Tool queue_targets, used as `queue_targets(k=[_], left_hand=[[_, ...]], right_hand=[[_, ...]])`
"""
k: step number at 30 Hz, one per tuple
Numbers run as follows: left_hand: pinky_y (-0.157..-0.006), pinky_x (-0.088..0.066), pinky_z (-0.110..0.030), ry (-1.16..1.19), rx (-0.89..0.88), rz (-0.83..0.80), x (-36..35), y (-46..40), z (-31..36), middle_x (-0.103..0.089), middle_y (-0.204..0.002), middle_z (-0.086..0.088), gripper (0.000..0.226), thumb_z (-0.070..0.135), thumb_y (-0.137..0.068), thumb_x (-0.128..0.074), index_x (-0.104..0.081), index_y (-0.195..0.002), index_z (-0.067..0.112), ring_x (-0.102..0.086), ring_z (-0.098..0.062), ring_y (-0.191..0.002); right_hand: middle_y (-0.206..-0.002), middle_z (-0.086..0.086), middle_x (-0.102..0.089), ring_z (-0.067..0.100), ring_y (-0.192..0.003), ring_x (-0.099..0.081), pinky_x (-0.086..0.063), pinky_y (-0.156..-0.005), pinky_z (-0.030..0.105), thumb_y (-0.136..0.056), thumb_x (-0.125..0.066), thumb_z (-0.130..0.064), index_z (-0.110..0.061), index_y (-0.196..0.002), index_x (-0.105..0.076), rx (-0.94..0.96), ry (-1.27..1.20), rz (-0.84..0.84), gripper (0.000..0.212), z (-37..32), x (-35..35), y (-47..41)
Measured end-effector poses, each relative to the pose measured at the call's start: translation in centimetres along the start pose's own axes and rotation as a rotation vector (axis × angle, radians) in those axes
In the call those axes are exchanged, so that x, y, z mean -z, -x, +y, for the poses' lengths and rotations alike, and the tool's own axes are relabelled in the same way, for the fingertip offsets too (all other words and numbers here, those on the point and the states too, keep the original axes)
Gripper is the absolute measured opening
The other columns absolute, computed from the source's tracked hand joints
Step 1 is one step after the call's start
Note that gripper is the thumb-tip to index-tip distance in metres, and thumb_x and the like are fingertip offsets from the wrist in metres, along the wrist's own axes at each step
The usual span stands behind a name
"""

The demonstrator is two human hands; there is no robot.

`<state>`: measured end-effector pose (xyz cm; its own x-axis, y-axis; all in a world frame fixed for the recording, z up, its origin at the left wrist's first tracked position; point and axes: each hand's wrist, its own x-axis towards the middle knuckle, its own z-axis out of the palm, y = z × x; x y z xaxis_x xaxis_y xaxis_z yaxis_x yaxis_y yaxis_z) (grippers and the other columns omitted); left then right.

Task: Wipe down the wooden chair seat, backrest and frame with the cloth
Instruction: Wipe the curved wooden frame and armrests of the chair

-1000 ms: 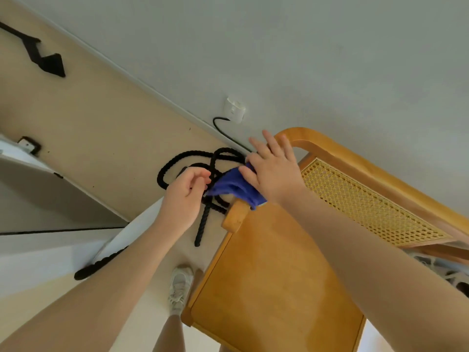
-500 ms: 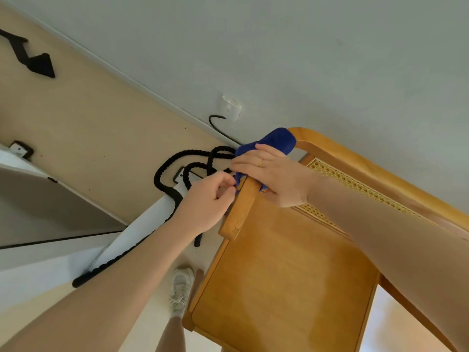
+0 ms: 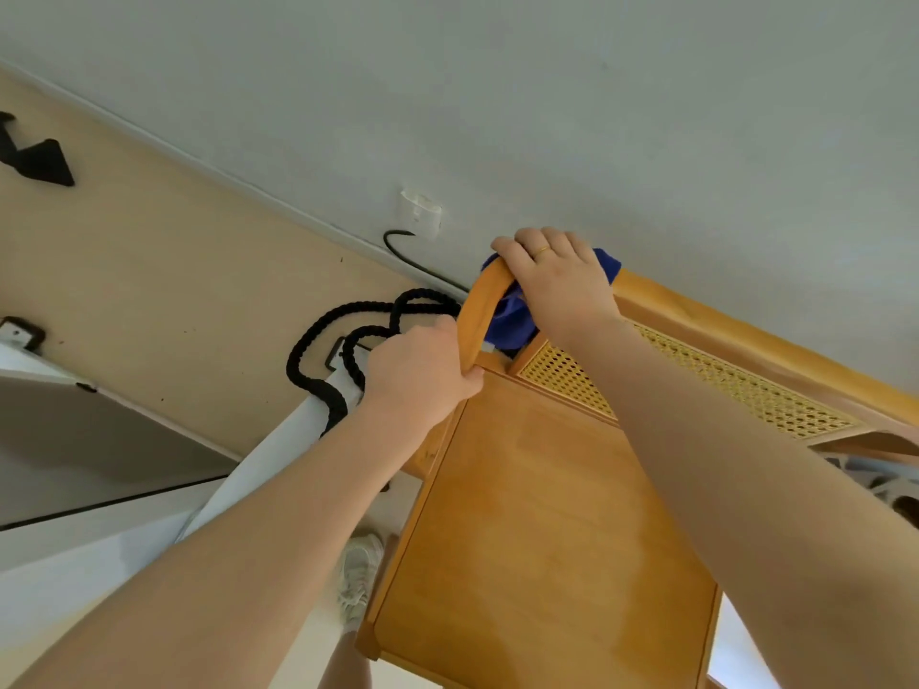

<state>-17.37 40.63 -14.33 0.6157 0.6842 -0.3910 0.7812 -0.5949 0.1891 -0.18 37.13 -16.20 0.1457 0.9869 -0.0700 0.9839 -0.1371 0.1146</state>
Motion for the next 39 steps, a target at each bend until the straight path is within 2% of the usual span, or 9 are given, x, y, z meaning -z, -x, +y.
queue_targets(k=[8, 13, 16, 18, 20, 24, 27, 33, 39], left_hand=[[-0.048, -0.043, -0.029, 0.017, 0.031, -0.027, 0.1, 0.2, 0.7, -0.054, -0.076, -0.003, 0.049, 0.045, -0.086, -0.053, -0.036, -0.118, 0.012, -0.056, -0.019, -0.063], [-0.048, -0.046, -0.031, 0.032, 0.106, -0.06, -0.1, 0.2, 0.8, -0.055, -0.072, -0.005, 0.082, 0.046, -0.087, -0.052, -0.002, -0.145, 0.016, -0.059, -0.022, -0.062], [-0.07, -0.053, -0.038, -0.007, 0.108, 0.012, 0.0, 0.3, 1.3, -0.062, -0.096, -0.01, 0.092, 0.045, -0.087, -0.054, 0.011, -0.146, 0.016, -0.062, -0.026, -0.084], [-0.094, -0.041, -0.042, -0.065, 0.034, 0.16, 0.2, 0.5, 2.7, -0.044, -0.134, -0.015, 0.091, 0.043, -0.086, -0.056, 0.004, -0.147, 0.012, -0.044, -0.032, -0.12], [-0.105, -0.03, -0.045, -0.06, -0.085, 0.279, 0.5, 0.2, 4.6, -0.028, -0.147, -0.016, 0.083, 0.039, -0.085, -0.057, -0.01, -0.146, 0.01, -0.027, -0.034, -0.133], [-0.109, -0.026, -0.044, -0.009, -0.337, 0.279, -0.1, -0.9, 8.9, -0.032, -0.147, -0.014, 0.065, 0.024, -0.085, -0.061, -0.032, -0.141, 0.008, -0.025, -0.031, -0.137], [-0.108, -0.026, -0.041, -0.018, -0.427, 0.219, -0.3, -1.6, 12.4, -0.03, -0.148, -0.01, 0.058, 0.019, -0.088, -0.056, -0.033, -0.14, 0.01, -0.024, -0.027, -0.137], [-0.112, -0.018, -0.04, -0.059, -0.577, 0.214, -1.0, -3.2, 19.9, -0.024, -0.152, -0.003, 0.055, 0.005, -0.093, -0.044, -0.027, -0.144, 0.018, -0.02, -0.023, -0.138], [-0.112, -0.015, -0.042, -0.143, -0.615, 0.149, -3.4, -4.7, 24.3, -0.03, -0.15, 0.0, 0.051, 0.032, -0.097, -0.039, -0.023, -0.145, 0.024, -0.027, -0.025, -0.136]], right_hand=[[-0.121, 0.015, -0.052, 0.036, -0.11, -0.047, -0.033, -0.095, 0.043, -0.089, -0.057, -0.031, -0.008, -0.127, -0.041, -0.453, -0.098, -0.103, 0.046, 7.0, -0.6, 8.6], [-0.122, 0.018, -0.052, 0.039, -0.112, -0.045, -0.031, -0.099, 0.046, -0.089, -0.058, -0.021, -0.005, -0.127, -0.041, -0.596, -0.041, -0.179, 0.045, 10.4, -0.9, 13.5], [-0.122, 0.018, -0.05, 0.038, -0.113, -0.044, -0.03, -0.102, 0.046, -0.093, -0.05, -0.017, -0.003, -0.126, -0.039, -0.605, -0.016, -0.215, 0.038, 9.8, -1.0, 12.1], [-0.121, 0.016, -0.05, 0.036, -0.112, -0.044, -0.03, -0.1, 0.044, -0.093, -0.046, -0.018, -0.005, -0.124, -0.04, -0.555, -0.069, -0.198, 0.035, 8.6, -1.1, 10.1], [-0.122, 0.013, -0.05, 0.034, -0.114, -0.045, -0.03, -0.1, 0.042, -0.093, -0.048, -0.024, -0.007, -0.124, -0.041, -0.492, -0.146, -0.147, 0.036, 7.2, -1.1, 8.1], [-0.125, 0.009, -0.05, 0.03, -0.115, -0.046, -0.031, -0.099, 0.038, -0.093, -0.051, -0.028, -0.011, -0.128, -0.04, -0.412, -0.196, -0.055, 0.041, 7.3, -1.4, 7.6], [-0.124, 0.008, -0.051, 0.029, -0.115, -0.047, -0.033, -0.097, 0.037, -0.092, -0.053, -0.031, -0.011, -0.129, -0.04, -0.38, -0.191, -0.08, 0.045, 10.2, -1.5, 10.8], [-0.117, 0.015, -0.057, 0.035, -0.109, -0.05, -0.036, -0.097, 0.044, -0.088, -0.059, -0.019, -0.006, -0.121, -0.048, -0.657, -0.109, -0.172, 0.037, 18.5, -1.9, 22.2], [-0.123, 0.018, -0.05, 0.036, -0.113, -0.045, -0.037, -0.096, 0.045, -0.09, -0.054, -0.014, -0.007, -0.124, -0.042, -0.894, -0.09, -0.291, 0.036, 22.9, -1.9, 27.6]])
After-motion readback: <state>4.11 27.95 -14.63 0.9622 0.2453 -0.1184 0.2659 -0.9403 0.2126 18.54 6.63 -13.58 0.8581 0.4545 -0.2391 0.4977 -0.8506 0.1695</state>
